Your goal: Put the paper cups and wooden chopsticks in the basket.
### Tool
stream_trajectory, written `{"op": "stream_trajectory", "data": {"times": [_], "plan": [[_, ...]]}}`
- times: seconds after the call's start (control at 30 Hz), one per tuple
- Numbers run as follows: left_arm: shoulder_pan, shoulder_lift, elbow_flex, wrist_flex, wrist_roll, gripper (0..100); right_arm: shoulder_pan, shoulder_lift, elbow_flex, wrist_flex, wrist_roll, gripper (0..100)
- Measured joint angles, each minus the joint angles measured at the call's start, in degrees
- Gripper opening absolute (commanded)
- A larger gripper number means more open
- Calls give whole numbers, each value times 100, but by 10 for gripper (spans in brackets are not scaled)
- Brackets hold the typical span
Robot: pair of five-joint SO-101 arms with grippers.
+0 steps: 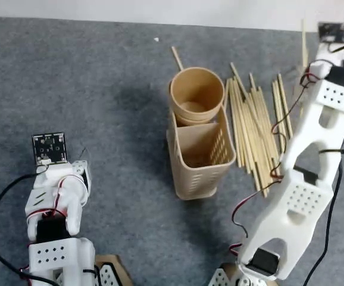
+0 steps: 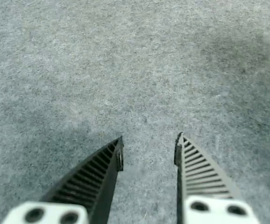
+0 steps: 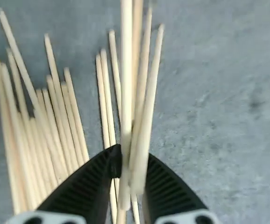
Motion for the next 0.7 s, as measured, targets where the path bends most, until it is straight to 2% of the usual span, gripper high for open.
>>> {"op": "stream_trajectory", "data": {"times": [0.13, 0.33, 0.5, 0.7], "plan": [[0, 0, 0, 0, 0, 203, -193, -607, -264, 695, -114, 5], [0, 0, 0, 0, 0, 203, -1222, -1802, -932, 1873, -176, 5], [0, 0, 0, 0, 0, 203, -1846, -2980, -1011, 1925, -422, 5], [18, 0, 0, 0, 0, 203, -2585, -4607, 26, 1925, -492, 5]]}}
